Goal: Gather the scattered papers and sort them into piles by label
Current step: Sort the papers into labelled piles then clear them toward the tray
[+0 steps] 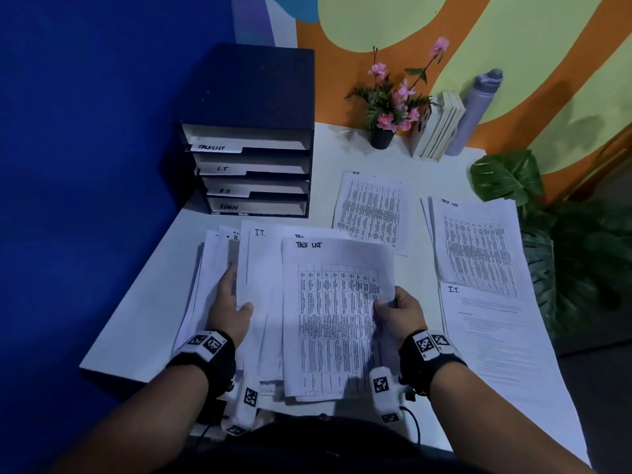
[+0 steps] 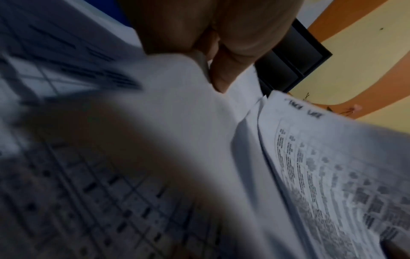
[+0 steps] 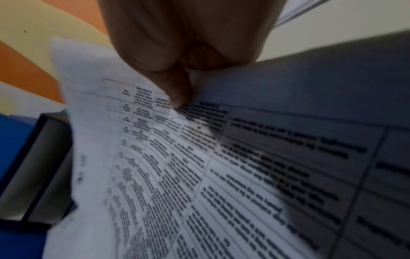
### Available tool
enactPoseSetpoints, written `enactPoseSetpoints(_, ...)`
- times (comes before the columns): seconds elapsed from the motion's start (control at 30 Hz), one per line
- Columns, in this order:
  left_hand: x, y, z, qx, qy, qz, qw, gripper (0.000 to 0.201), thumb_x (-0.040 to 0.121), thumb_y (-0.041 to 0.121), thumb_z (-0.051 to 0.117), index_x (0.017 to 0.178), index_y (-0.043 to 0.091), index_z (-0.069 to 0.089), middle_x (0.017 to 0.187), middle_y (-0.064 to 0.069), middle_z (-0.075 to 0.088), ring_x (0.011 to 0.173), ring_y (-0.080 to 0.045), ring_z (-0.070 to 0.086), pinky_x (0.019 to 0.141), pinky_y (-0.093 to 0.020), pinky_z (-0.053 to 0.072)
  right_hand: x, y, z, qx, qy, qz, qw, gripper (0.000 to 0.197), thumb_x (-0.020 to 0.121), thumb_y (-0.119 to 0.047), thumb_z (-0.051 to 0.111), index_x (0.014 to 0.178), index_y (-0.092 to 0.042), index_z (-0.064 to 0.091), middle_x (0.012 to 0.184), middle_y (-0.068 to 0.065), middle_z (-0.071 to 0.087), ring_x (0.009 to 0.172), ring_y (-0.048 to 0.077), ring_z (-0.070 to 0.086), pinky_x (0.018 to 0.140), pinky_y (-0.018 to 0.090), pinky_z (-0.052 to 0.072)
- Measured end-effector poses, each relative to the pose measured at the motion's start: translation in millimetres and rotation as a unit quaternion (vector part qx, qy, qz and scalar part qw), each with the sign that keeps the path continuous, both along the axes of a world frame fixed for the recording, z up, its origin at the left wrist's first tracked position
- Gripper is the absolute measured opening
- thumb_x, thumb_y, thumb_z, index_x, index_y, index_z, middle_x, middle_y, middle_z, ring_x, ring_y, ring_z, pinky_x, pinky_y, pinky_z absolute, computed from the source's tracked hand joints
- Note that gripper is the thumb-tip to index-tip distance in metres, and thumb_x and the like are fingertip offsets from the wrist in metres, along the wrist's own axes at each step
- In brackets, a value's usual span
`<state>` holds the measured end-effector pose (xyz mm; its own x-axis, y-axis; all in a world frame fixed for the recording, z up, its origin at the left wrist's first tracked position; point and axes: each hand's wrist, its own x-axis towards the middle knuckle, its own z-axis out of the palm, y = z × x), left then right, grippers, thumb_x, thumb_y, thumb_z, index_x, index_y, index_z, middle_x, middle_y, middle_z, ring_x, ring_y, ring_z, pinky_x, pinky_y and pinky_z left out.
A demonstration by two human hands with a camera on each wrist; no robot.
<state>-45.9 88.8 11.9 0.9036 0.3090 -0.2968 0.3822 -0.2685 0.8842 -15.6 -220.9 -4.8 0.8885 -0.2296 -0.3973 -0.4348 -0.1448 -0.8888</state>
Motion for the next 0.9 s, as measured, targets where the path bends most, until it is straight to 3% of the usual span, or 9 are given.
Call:
enactPoseSetpoints(0.13, 0.8, 3.8, 0.9, 0.015, 0.022, -0.056, 0.998, 0.056, 0.088, -0.012, 0.041, 0.126, 0.027, 0.057, 0.140, 0.002, 0.049, 0.127, -0.015, 0.047, 0.094, -0.009, 0.034, -4.8, -3.9, 8.9, 0.037, -0.018, -0.008, 0.999, 0.027, 0.087, 0.011, 0.054, 0.085, -0.014, 0.063, 0.070, 0.009, 0.054, 0.066, 0.018, 0.046, 0.063, 0.033, 0.042)
enactPoseSetpoints(0.23, 2.2, -0.8, 8.8, -0.044, 0.035, -0.084, 0.995, 0.025, 0.099, 0.012, 0.047, 0.112, 0.023, 0.065, 0.126, 0.003, 0.058, 0.123, -0.015, 0.050, 0.098, -0.021, 0.033, -7.6, 4.4, 19.4, 0.043, -0.037, 0.015, 0.998, 0.020, 0.090, 0.008, 0.054, 0.089, -0.010, 0.063, 0.065, 0.002, 0.056, 0.057, 0.014, 0.051, 0.052, 0.022, 0.043)
enactPoseSetpoints(0.33, 0.8, -7.2, 13.9, -0.046, 0.028, -0.124, 0.991, 0.035, 0.101, 0.040, 0.038, 0.119, 0.025, 0.064, 0.122, 0.012, 0.052, 0.117, -0.007, 0.045, 0.104, -0.027, 0.030, -5.8, 12.4, 18.4, 0.055, -0.041, 0.015, 0.998, 0.024, 0.090, 0.007, 0.056, 0.090, -0.016, 0.064, 0.069, 0.001, 0.062, 0.060, 0.011, 0.055, 0.056, 0.022, 0.048)
enactPoseSetpoints(0.43, 2.3, -8.5, 7.7, 0.012, 0.006, -0.089, 0.996, 0.015, 0.096, 0.027, 0.055, 0.104, 0.040, 0.060, 0.122, 0.009, 0.056, 0.118, -0.011, 0.049, 0.098, -0.026, 0.035, -3.4, 16.4, 16.7, 0.048, -0.024, 0.018, 0.998, 0.024, 0.089, 0.007, 0.054, 0.080, -0.013, 0.060, 0.061, 0.003, 0.055, 0.058, 0.017, 0.046, 0.056, 0.029, 0.039)
enactPoseSetpoints(0.57, 4.4, -1.3, 4.1, 0.042, 0.023, -0.060, 0.997, 0.039, 0.093, 0.003, 0.053, 0.118, 0.034, 0.055, 0.140, 0.000, 0.049, 0.128, -0.019, 0.047, 0.099, -0.023, 0.035, 6.0, 8.5, 16.3, 0.033, -0.004, 0.012, 0.999, 0.033, 0.087, 0.012, 0.054, 0.067, -0.014, 0.059, 0.068, 0.008, 0.057, 0.063, 0.021, 0.051, 0.064, 0.034, 0.045)
enactPoseSetpoints(0.63, 6.1, 1.7, 5.1, 0.029, 0.034, -0.073, 0.996, 0.046, 0.093, 0.002, 0.052, 0.125, 0.035, 0.056, 0.146, 0.000, 0.044, 0.111, -0.014, 0.057, 0.086, -0.011, 0.041, 6.1, 3.4, 15.6, 0.005, 0.020, 0.026, 0.999, 0.024, 0.087, 0.002, 0.061, 0.075, -0.018, 0.065, 0.074, 0.004, 0.064, 0.072, 0.023, 0.058, 0.073, 0.040, 0.051)
enactPoseSetpoints(0.7, 9.0, -0.3, 6.3, -0.043, 0.047, -0.057, 0.996, 0.034, 0.097, 0.011, 0.051, 0.119, 0.035, 0.061, 0.137, 0.001, 0.051, 0.098, -0.010, 0.058, 0.076, -0.008, 0.042, 3.1, 2.1, 12.1, 0.020, 0.014, 0.010, 1.000, 0.024, 0.085, 0.006, 0.060, 0.079, -0.017, 0.068, 0.070, 0.002, 0.065, 0.071, 0.022, 0.056, 0.069, 0.038, 0.049)
enactPoseSetpoints(0.83, 11.9, -8.3, 6.2, -0.069, 0.084, -0.046, 0.993, 0.042, 0.090, 0.055, 0.052, 0.107, 0.020, 0.067, 0.109, 0.005, 0.051, 0.110, -0.015, 0.047, 0.098, -0.033, 0.036, -3.0, 12.3, 14.9, 0.072, 0.013, 0.016, 0.997, 0.034, 0.088, 0.010, 0.050, 0.079, -0.019, 0.066, 0.056, -0.005, 0.060, 0.059, 0.016, 0.048, 0.059, 0.028, 0.041)
enactPoseSetpoints(0.9, 11.3, -10.1, 2.0, -0.004, 0.061, -0.055, 0.997, 0.031, 0.086, 0.043, 0.064, 0.084, 0.013, 0.067, 0.098, 0.000, 0.058, 0.098, -0.017, 0.053, 0.087, -0.028, 0.039, -2.9, 14.4, 14.4, 0.081, 0.007, 0.016, 0.997, 0.029, 0.089, 0.007, 0.051, 0.082, -0.019, 0.063, 0.056, -0.006, 0.058, 0.058, 0.015, 0.046, 0.057, 0.026, 0.040)
